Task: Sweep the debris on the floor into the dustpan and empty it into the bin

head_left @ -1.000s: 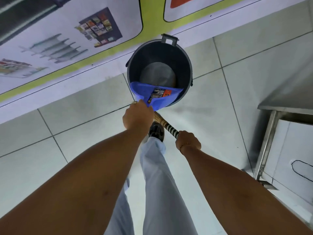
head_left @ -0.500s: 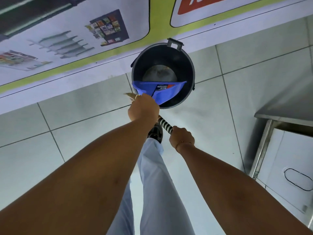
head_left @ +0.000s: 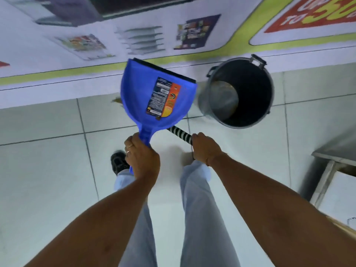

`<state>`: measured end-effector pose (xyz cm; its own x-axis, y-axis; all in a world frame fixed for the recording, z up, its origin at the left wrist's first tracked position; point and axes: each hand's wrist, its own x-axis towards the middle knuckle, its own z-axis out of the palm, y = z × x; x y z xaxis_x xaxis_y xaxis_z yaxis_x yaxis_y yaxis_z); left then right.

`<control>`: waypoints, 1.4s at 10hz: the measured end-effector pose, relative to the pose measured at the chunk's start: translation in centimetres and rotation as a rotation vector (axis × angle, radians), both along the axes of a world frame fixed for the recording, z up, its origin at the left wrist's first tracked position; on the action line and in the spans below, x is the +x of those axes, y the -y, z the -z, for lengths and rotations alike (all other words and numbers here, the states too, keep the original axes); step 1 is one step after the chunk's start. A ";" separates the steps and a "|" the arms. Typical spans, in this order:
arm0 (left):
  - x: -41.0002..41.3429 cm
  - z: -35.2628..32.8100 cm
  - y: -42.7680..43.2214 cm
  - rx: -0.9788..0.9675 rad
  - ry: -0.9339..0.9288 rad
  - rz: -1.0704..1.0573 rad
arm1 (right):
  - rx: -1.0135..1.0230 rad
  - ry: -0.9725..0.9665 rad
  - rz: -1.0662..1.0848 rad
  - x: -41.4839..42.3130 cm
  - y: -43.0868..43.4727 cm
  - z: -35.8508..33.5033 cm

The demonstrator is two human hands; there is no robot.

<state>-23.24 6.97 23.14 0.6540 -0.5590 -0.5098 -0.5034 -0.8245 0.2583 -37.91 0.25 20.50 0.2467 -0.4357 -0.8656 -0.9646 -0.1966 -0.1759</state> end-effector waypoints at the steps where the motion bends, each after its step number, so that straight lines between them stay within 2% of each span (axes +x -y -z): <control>1: 9.1 0.4 -2.2 -0.091 -0.027 -0.172 | 0.068 0.170 -0.128 8.2 1.7 0.2; 2: 14.2 0.7 -3.6 -0.104 -0.028 -0.233 | 0.066 0.163 -0.148 12.8 2.1 1.5; 3: 20.1 2.9 -5.4 -0.124 -0.035 -0.301 | -0.087 0.151 -0.141 18.9 2.5 5.2; 4: 23.2 6.1 -6.1 -0.128 -0.054 -0.363 | -0.216 0.185 -0.155 23.1 3.7 8.5; 5: 26.6 12.6 -6.3 -0.158 -0.077 -0.450 | -0.347 0.202 -0.249 28.5 6.9 16.0; 7: 28.8 25.1 -4.9 -0.166 -0.030 -0.515 | -0.569 0.128 -0.277 35.5 13.1 28.7; 8: 28.9 28.1 -4.1 -0.162 -0.036 -0.508 | -0.604 0.115 -0.243 37.0 14.6 31.5; 9: 28.7 30.5 -3.7 -0.124 -0.050 -0.481 | -0.559 0.139 -0.099 38.0 14.3 33.5; 11: 26.4 28.0 -3.1 -0.037 -0.143 -0.373 | -0.495 0.169 0.259 33.1 8.2 30.0; 13: 23.6 26.8 -0.9 0.149 -0.275 -0.426 | -0.468 0.102 0.170 27.5 4.1 25.7; 14: 23.9 26.4 0.2 0.138 -0.328 -0.365 | -0.457 0.087 0.178 26.6 3.9 24.7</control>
